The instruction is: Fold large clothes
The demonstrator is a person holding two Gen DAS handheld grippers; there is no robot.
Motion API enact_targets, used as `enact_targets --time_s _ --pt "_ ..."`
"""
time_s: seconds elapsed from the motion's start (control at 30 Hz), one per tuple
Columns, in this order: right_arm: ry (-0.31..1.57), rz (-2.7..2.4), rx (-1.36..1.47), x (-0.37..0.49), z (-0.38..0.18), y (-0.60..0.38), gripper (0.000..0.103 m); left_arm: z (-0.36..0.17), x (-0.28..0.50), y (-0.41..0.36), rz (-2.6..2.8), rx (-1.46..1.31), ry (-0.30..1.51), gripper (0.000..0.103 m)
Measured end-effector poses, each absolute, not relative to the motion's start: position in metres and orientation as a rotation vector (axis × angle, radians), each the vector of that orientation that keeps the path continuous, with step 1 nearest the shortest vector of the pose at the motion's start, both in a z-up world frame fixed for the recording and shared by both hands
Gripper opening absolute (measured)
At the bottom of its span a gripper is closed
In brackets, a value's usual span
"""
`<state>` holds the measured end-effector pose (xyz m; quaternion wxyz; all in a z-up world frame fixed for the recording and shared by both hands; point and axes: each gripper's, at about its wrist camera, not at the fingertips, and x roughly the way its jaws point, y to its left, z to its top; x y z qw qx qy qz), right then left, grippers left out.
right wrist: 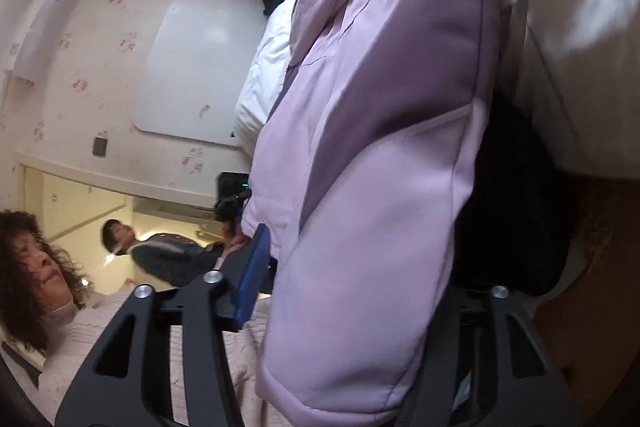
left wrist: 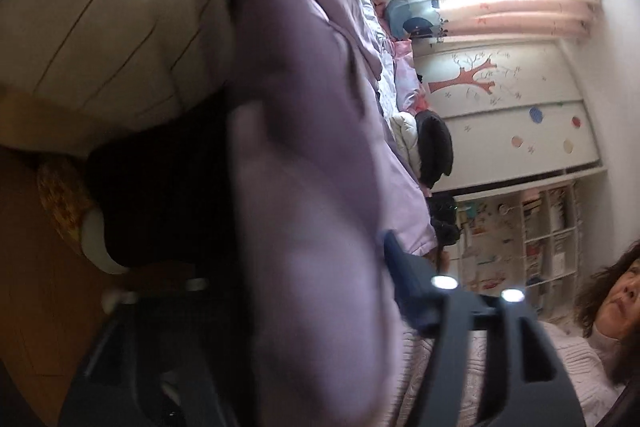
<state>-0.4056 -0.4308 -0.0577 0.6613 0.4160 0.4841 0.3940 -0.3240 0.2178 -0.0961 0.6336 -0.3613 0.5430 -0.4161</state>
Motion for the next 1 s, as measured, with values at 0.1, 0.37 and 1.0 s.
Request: enact_targets --time_s 0.1,0.37,1.0 --pt "1.064 0.893 0.965 -0.405 -0.06 -0.432 0.059 -0.097 -0.325 0.215 -0.948 -0.834 1.25 0.072" --pt "0.913 0.82 0.977 -0.405 -0.052 -0.427 0.023 -0.057 -0.324 0.206 -0.889 -0.759 1.129 0.019" --pt "0.967 0.926 1.061 -0.436 -0.089 -0.453 0.061 -0.07 -0.337 0.192 -0.879 -0.734 1.202 0.066"
